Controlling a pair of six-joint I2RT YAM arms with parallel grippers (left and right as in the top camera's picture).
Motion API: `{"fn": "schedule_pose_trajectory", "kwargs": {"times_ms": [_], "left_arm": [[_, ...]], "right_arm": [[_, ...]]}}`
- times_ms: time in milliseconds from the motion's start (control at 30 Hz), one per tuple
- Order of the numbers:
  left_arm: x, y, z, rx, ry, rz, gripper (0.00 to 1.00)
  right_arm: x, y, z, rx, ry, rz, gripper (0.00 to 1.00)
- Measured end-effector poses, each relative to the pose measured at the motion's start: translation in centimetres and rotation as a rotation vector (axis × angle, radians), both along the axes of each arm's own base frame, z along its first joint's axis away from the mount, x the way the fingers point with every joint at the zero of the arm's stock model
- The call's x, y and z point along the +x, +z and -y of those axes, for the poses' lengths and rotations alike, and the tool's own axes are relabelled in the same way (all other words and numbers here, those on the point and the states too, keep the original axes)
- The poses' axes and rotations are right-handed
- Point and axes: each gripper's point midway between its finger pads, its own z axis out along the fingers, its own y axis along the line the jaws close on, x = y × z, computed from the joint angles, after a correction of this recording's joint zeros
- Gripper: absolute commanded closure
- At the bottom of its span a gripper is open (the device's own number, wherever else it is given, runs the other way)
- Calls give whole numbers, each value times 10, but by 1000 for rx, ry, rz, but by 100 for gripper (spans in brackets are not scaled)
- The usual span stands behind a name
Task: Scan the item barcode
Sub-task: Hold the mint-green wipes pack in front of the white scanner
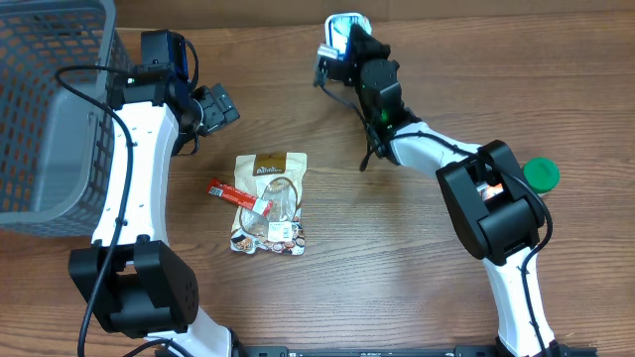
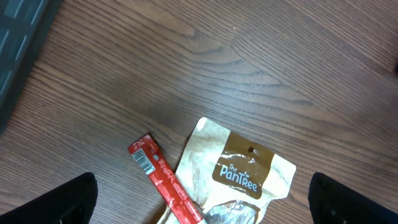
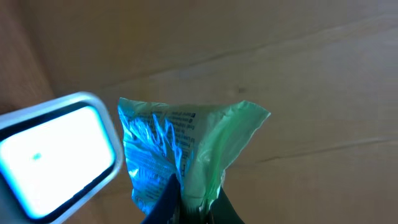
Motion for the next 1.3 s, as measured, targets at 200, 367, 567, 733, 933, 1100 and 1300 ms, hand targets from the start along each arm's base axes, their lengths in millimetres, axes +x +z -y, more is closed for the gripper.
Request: {"fn": "schedule_pose_trajectory", "kwargs": {"times_ms": [200, 367, 567, 733, 933, 1100, 1300], "left_arm": [[0, 0, 0, 0, 0, 0, 0], [0, 0, 0, 0, 0, 0, 0], [0, 0, 0, 0, 0, 0, 0], [0, 0, 0, 0, 0, 0, 0], [0, 0, 0, 0, 0, 0, 0], [0, 0, 0, 0, 0, 0, 0], [0, 0, 0, 0, 0, 0, 0]], "right_arm": [[5, 20, -8, 22, 28, 27, 97], [6, 11, -8, 14, 36, 14, 97], [14, -10, -3, 4, 21, -8, 96], [17, -33, 1, -14, 9, -43, 97], [17, -38, 3, -16, -4, -47, 97], [18, -47, 5, -28, -21, -68, 97], [16, -48, 6, -30, -61, -71, 97]]}}
